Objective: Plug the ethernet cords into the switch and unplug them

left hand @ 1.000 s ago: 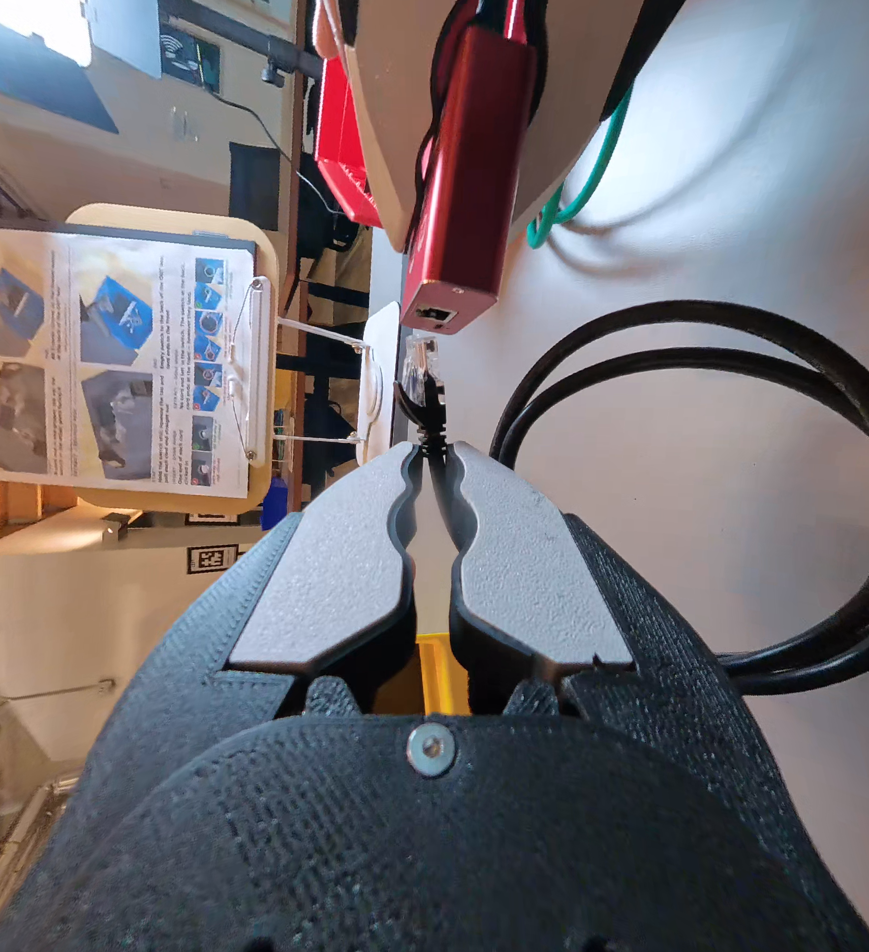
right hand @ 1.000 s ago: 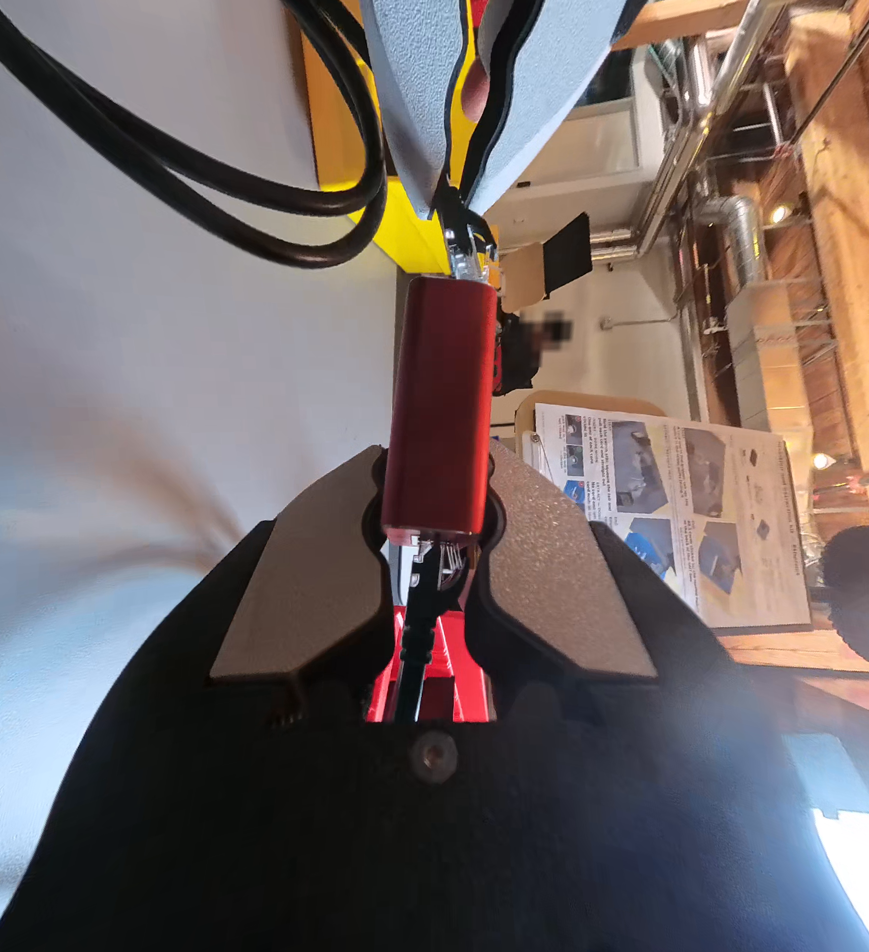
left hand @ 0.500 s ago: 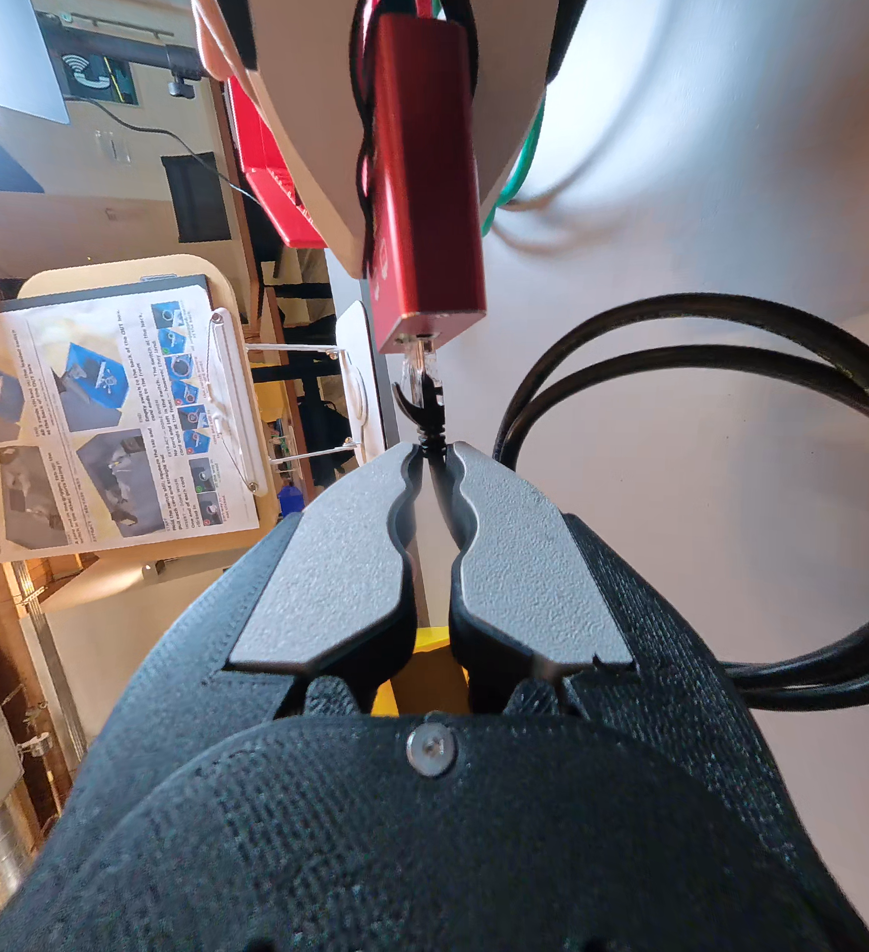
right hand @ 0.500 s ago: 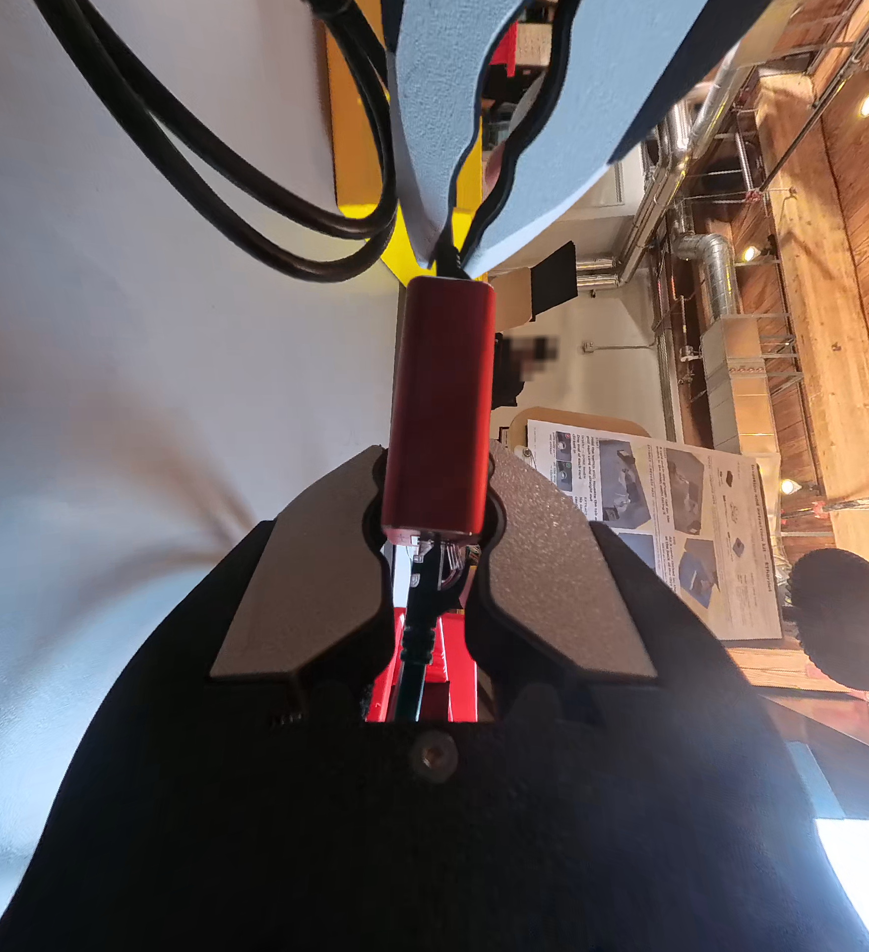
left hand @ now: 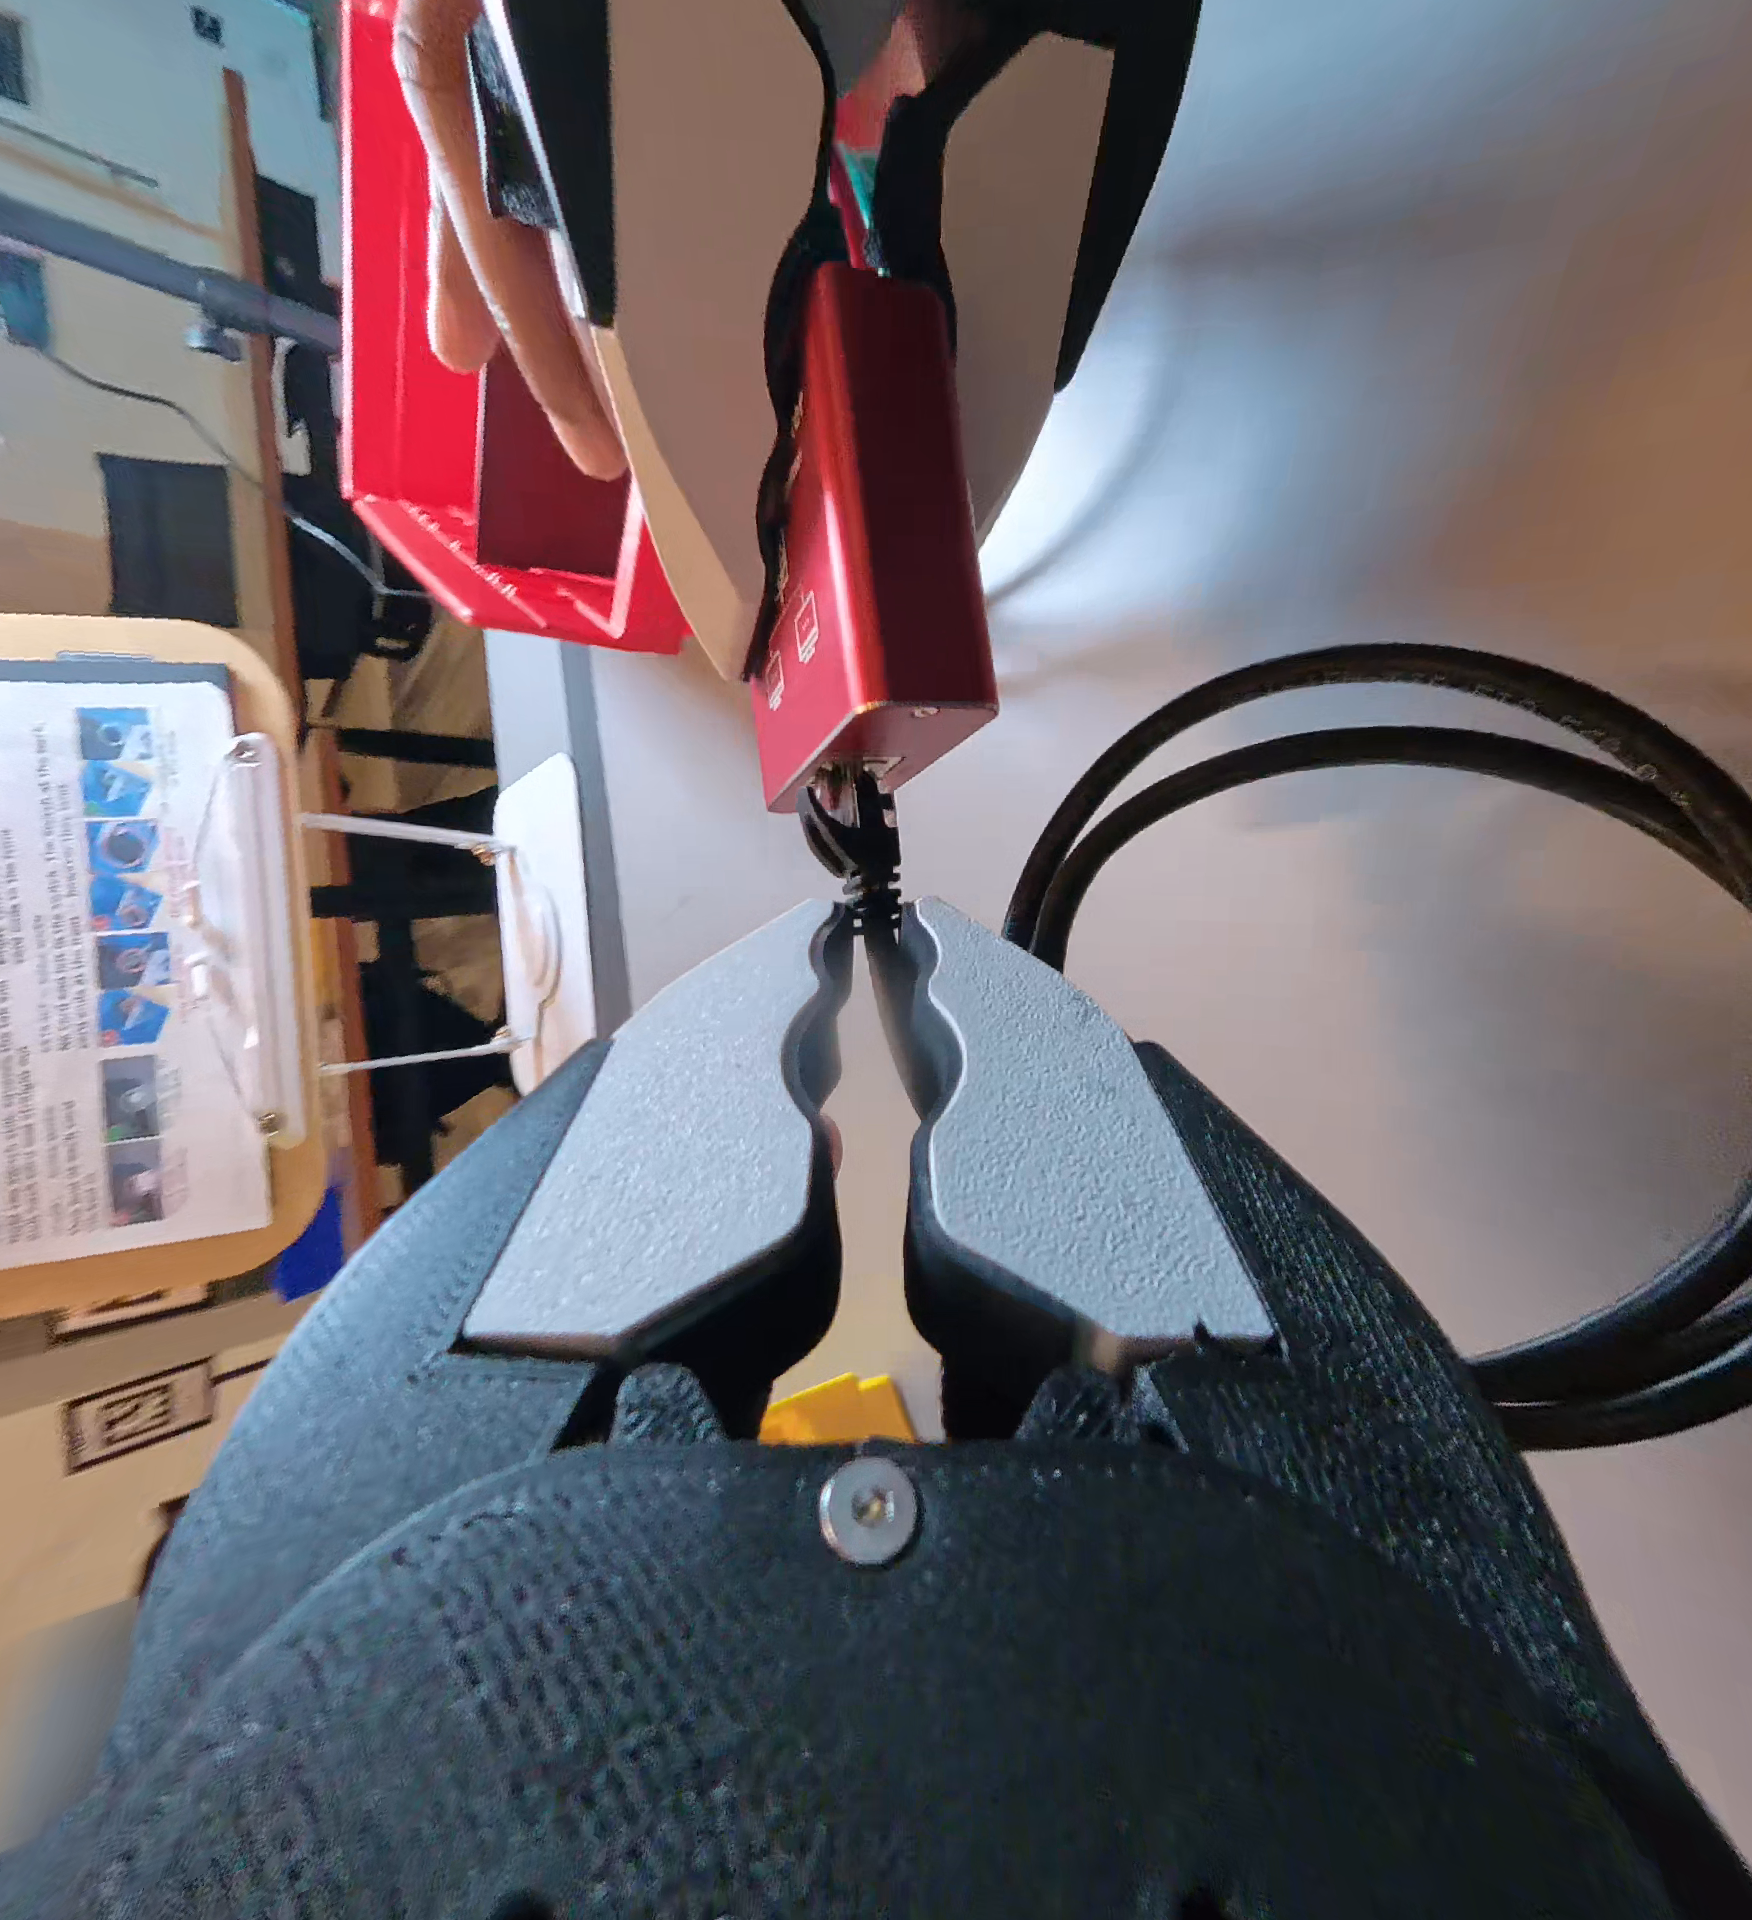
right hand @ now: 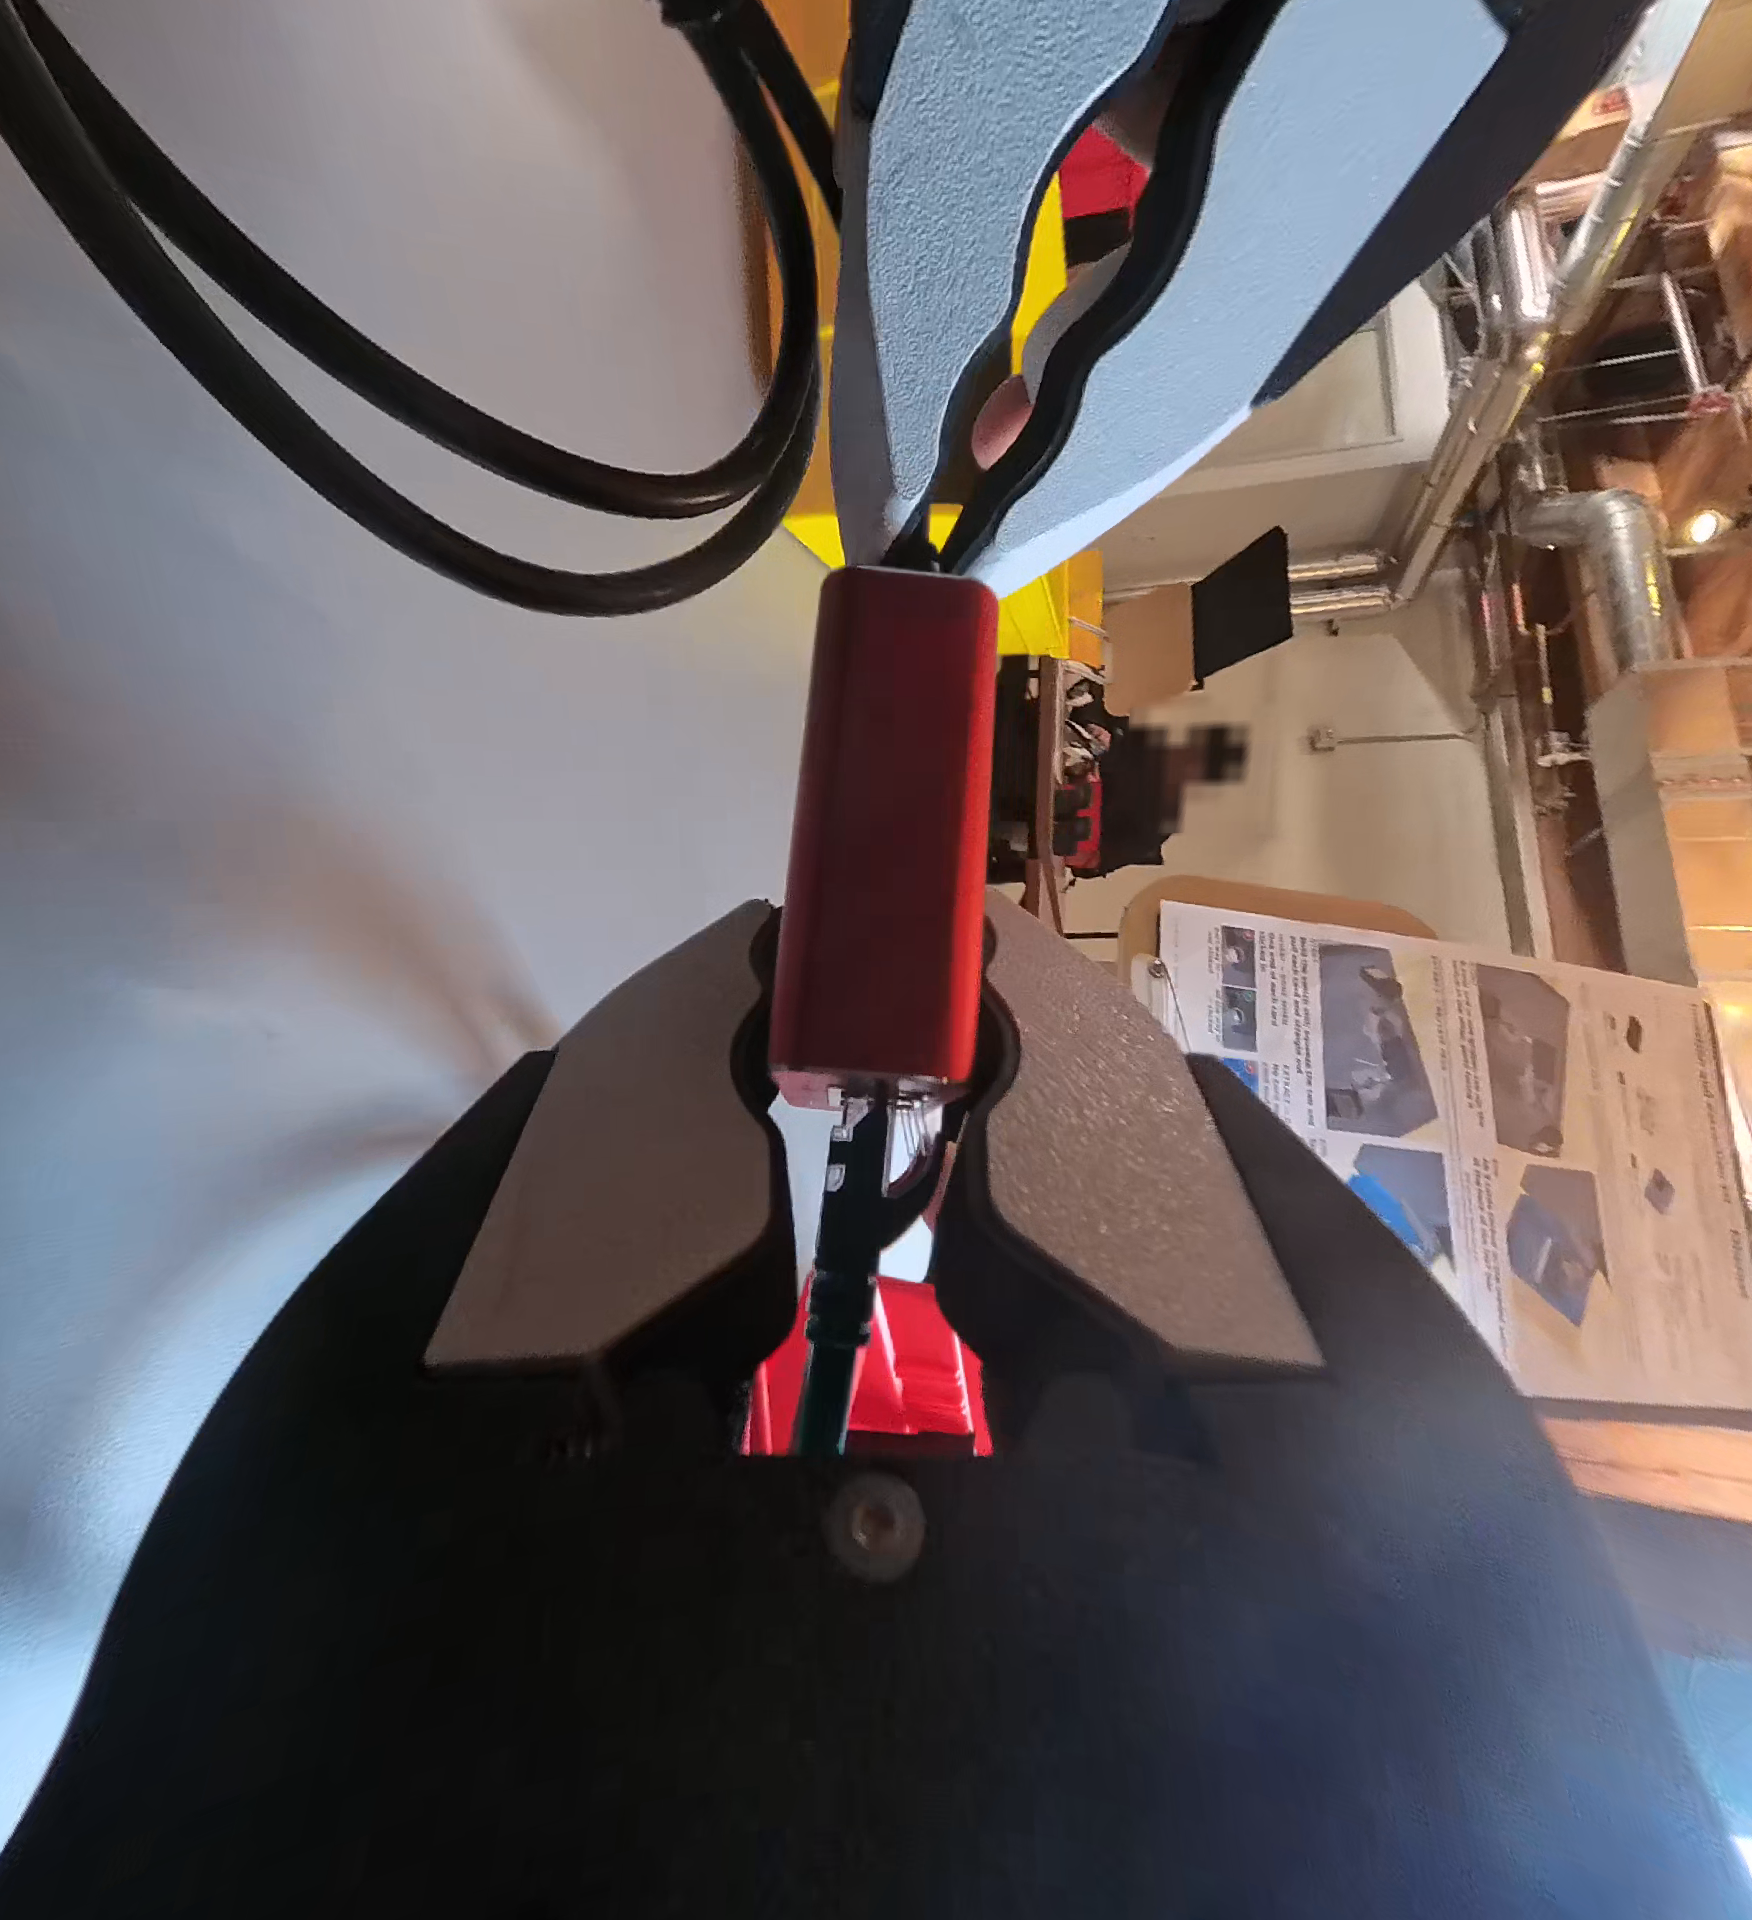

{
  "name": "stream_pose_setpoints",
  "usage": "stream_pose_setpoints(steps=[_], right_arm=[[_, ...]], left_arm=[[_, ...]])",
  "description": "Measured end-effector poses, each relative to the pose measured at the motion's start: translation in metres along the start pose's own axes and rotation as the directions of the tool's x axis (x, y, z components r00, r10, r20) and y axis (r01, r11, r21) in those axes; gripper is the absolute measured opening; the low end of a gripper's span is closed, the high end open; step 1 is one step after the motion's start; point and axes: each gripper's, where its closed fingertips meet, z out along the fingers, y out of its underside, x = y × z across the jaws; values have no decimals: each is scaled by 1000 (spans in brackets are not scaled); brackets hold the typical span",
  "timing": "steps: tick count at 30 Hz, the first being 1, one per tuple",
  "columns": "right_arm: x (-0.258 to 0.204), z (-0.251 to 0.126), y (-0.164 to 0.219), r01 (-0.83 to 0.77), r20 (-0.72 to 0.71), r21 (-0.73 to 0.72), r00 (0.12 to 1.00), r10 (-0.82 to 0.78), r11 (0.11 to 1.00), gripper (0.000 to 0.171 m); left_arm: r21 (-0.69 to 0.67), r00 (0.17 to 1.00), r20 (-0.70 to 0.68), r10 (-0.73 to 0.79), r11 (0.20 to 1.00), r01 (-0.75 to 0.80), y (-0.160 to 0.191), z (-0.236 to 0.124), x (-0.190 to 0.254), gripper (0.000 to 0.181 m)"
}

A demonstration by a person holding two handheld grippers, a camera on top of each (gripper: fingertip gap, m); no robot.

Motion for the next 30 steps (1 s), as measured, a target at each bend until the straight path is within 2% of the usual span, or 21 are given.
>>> stream_pose_setpoints(steps=[4, 6, 8, 11, 14, 17, 18, 21, 22, 25, 27, 28, 30], right_arm=[[-2, -3, -5, -15, 24, 17, 1000, 14, 1000, 29], [1, -3, -4, -50, 13, 19, 999, 49, 999, 29], [6, -2, -3, -69, -1, 6, 998, 69, 998, 29], [10, -3, 0, -69, -16, -1, 997, 69, 998, 29], [11, -6, 3, -103, -37, 5, 994, 103, 995, 29], [18, -7, 5, -162, -80, 12, 984, 162, 987, 29], [22, -9, 3, -196, -92, 33, 976, 198, 980, 29], [36, -15, -7, -314, -110, 122, 938, 327, 941, 29], [40, -16, -10, -360, -97, 154, 921, 376, 920, 29], [55, -24, -24, -467, -80, 267, 861, 503, 843, 29], [64, -29, -32, -554, -26, 325, 805, 592, 767, 29], [68, -32, -38, -604, 16, 357, 766, 642, 712, 29], [77, -35, -51, -697, 100, 416, 674, 732, 584, 29]], left_arm=[[83, 994, -68, -82, 993, 88, -5, -4, 5, 8], [151, 970, -128, -205, 963, 224, -6, -6, 3, 9], [213, 895, -241, -374, 880, 425, -6, -6, -1, 11], [281, 723, -399, -564, 676, 681, -8, -9, -8, 25], [312, 546, -543, -638, 451, 836, -11, -15, -15, 27], [297, 442, -657, -611, 329, 896, -13, -23, -11, 28], [310, 407, -709, -576, 264, 913, -16, -31, -14, 31], [318, 267, -841, -471, -31, 948, -9, -53, -37, 33], [306, 234, -864, -445, -96, 947, -3, -56, -43, 36], [339, 236, -850, -471, -145, 930, 16, -51, -50, 39], [329, 207, -864, -460, -203, 922, 21, -54, -57, 39], [345, 234, -844, -482, -155, 926, 16, -51, -54, 39], [428, 377, -768, -517, 23, 904, -7, -46, -42, 42]])
